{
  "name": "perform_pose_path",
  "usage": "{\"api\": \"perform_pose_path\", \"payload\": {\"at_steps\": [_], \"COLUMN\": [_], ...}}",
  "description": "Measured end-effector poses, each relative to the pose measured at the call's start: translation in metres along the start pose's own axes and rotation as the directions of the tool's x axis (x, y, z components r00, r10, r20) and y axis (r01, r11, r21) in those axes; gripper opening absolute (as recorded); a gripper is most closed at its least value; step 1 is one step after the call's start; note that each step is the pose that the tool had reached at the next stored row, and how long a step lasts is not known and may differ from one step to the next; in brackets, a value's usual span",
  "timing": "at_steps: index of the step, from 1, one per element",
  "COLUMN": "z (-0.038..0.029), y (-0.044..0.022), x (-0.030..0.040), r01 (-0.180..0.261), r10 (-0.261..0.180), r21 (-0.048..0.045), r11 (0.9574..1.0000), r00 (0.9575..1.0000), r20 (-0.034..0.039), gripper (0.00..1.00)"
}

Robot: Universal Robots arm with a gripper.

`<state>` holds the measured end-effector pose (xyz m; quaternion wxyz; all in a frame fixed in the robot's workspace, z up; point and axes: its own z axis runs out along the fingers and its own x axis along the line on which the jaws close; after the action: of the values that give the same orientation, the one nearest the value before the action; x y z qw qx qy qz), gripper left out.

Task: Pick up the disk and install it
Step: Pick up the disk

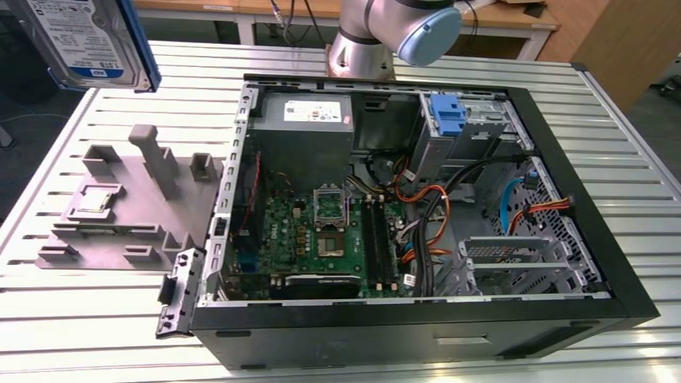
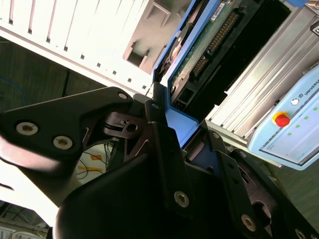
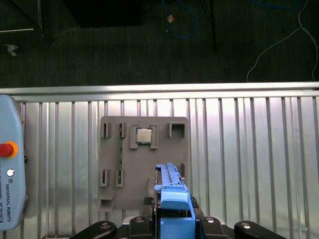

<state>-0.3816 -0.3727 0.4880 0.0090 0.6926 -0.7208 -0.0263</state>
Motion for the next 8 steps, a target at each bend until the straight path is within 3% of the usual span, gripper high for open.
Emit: {"api": "perform_pose_path", "payload": {"at_steps": [2, 6, 8], "z": [-0.0005, -0.0006, -0.0008], "y": [-0.0105, -0.0109, -0.0153], "x": [-0.0004, -0.0004, -0.0006], "r01": [0.0, 0.0, 0.0], "r10": [0.0, 0.0, 0.0], "r21": [0.0, 0.0, 0.0], "r11": [1.0, 1.0, 1.0], "r00": [1.0, 1.0, 1.0], "r20": [0.0001, 0.0, 0.0], "gripper": [0.36, 0.36, 0.36]}}
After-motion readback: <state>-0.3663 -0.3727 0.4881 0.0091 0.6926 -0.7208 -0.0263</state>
